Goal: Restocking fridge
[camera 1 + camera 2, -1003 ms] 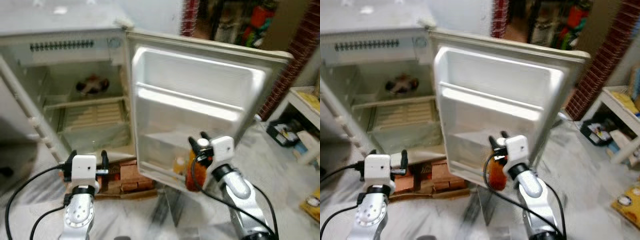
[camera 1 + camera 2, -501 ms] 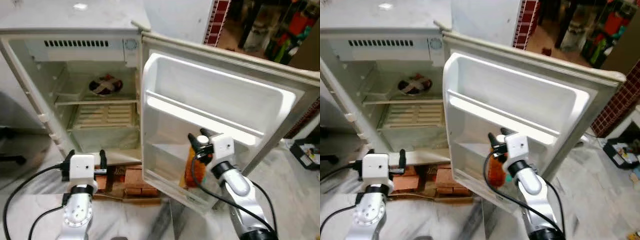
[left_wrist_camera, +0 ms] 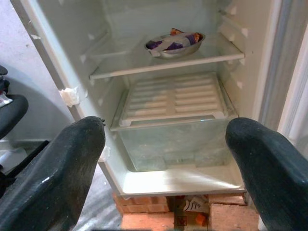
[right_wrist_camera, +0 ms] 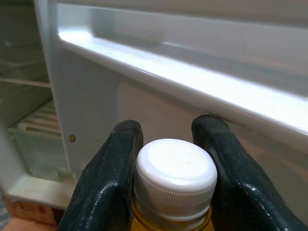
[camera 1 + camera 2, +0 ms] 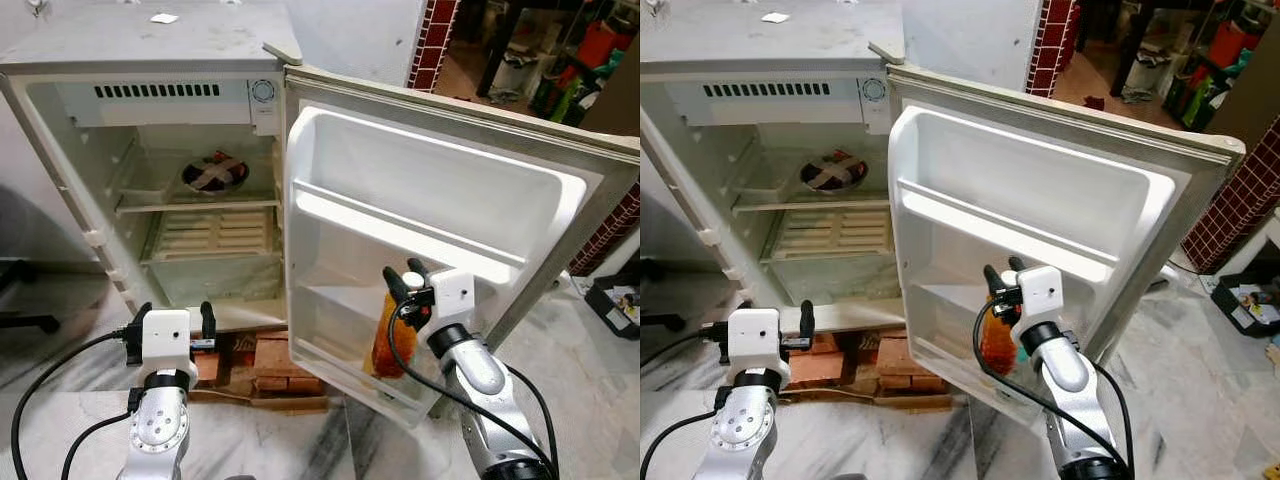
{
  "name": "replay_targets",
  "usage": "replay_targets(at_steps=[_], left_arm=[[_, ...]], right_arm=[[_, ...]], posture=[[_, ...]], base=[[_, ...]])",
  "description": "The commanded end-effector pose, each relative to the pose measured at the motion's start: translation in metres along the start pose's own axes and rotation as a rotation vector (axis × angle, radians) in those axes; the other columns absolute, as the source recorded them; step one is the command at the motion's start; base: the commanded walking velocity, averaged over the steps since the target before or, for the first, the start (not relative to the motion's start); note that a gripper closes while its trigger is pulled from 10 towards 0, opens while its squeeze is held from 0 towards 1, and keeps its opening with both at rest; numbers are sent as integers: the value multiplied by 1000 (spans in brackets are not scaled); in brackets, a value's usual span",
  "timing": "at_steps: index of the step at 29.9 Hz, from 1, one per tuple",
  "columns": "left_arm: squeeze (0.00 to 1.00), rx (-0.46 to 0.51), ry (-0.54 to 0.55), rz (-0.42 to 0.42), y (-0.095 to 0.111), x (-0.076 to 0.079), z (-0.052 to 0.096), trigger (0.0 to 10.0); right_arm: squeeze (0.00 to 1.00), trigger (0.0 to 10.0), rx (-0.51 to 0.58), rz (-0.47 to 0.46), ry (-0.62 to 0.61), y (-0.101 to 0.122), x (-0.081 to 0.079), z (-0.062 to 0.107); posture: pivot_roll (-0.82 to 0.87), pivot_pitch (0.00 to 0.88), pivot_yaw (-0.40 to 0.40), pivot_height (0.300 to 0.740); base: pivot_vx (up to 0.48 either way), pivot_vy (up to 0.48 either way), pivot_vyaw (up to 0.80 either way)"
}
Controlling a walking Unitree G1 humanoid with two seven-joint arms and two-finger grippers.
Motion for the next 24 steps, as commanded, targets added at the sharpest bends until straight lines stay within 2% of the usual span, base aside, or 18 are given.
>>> replay_targets(at_steps=[1,4,20,24], left_arm=[[0,1,-3,0,1,-1,-2,10000],[0,2,-5,-6,1,-1,-3,10000],[0,15,-6,-15,5,2,-3,10000],[0,15,-6,-16,5,2,-2,10000]], right_arm=[[0,10000,37,-2,-2,7,1,-4],[0,10000,35,-6,-1,6,0,-4],[0,10000,38,-18,23,5,-4,-6],[0,10000,33,-18,20,5,-4,-6]], posture=[[106,0,-35,740],[107,0,-37,740],[111,0,-41,624],[110,0,-41,624]], base=[[0,0,0],[0,0,0],[0,0,0],[0,0,0]])
Point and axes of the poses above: a point about 5 cm out from each wrist's last joint towards the gripper, its own z axis pointing back from the gripper into the wrist, its own y axis along the axis of the wrist's last joint, x = y × z, the point moved 1 cm from there along -z, pointing out of the wrist towards the gripper, and after that the axes turned 10 degrees about -z, right-handed, at the moved point
